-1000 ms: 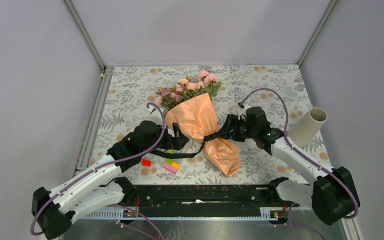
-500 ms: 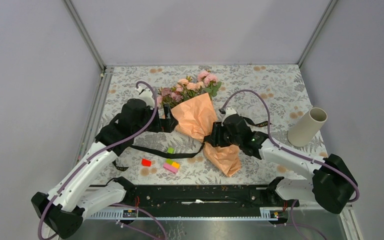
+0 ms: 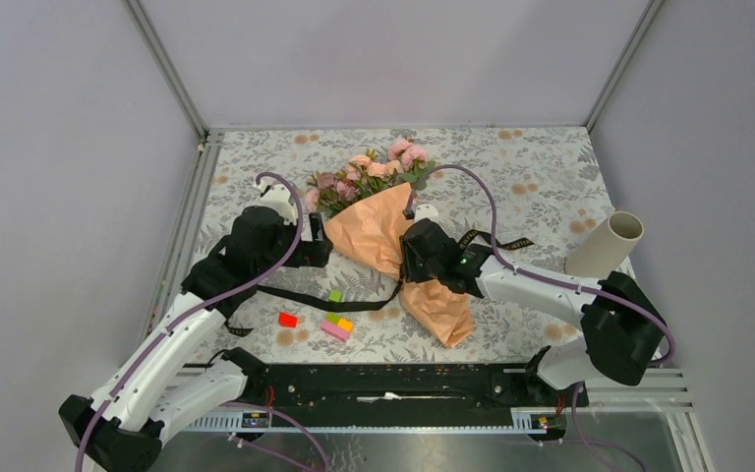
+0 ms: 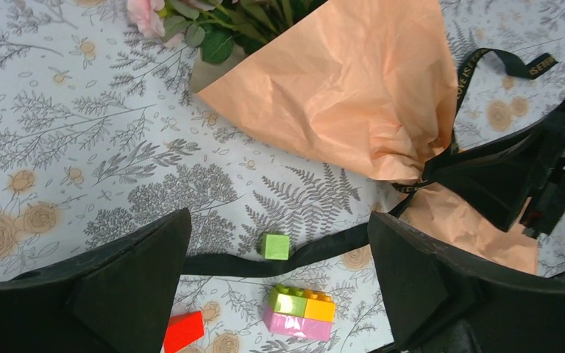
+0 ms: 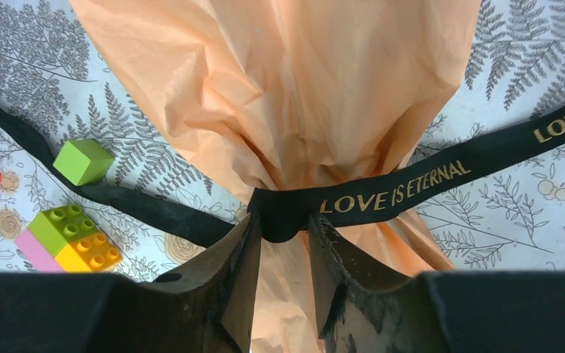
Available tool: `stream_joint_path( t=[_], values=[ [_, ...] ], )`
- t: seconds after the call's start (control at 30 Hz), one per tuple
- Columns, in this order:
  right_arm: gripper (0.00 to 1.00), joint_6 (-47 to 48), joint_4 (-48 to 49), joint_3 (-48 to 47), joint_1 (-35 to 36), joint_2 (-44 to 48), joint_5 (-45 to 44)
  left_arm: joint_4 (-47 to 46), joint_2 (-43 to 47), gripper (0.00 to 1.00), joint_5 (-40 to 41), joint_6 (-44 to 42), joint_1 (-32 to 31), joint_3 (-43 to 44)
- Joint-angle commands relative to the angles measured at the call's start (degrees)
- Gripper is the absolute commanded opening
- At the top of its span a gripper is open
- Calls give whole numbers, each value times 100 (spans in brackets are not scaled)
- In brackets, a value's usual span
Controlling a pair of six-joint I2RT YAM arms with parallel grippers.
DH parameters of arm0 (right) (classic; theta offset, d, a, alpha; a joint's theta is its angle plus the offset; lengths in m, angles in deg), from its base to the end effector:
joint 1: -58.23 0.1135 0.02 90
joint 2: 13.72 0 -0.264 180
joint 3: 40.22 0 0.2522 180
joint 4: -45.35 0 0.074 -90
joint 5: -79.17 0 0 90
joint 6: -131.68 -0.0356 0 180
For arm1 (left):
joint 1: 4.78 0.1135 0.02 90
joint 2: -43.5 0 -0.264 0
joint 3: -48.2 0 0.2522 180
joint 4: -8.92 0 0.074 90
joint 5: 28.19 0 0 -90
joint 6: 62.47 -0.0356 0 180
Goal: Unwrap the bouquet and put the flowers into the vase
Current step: Untie the ribbon from the wrapping paper.
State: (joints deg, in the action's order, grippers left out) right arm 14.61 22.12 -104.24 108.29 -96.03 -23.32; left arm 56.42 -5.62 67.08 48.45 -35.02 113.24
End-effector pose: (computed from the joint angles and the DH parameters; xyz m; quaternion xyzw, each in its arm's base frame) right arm 0.2021 0.2293 0.2239 -0.1369 0.8971 0.1769 0.3809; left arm 0.1597 -0.0893 0.3250 0.0485 0.8709 -0.1743 0.4570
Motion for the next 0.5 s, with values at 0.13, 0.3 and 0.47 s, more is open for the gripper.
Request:
stream_joint_path(
  t=[0.13,0.3,0.47],
  values=[
    [16,542,-532,-689,118,-275,-687,-179,169,99,240,-89,53,-75],
    [0,612,-619,-829,119,-435,-960,-166,115,99,155,-63,62,-91],
    [0,649,-604,-1008,109,-752,-1158,-176,63,99,37,-45,62,-110]
  ],
)
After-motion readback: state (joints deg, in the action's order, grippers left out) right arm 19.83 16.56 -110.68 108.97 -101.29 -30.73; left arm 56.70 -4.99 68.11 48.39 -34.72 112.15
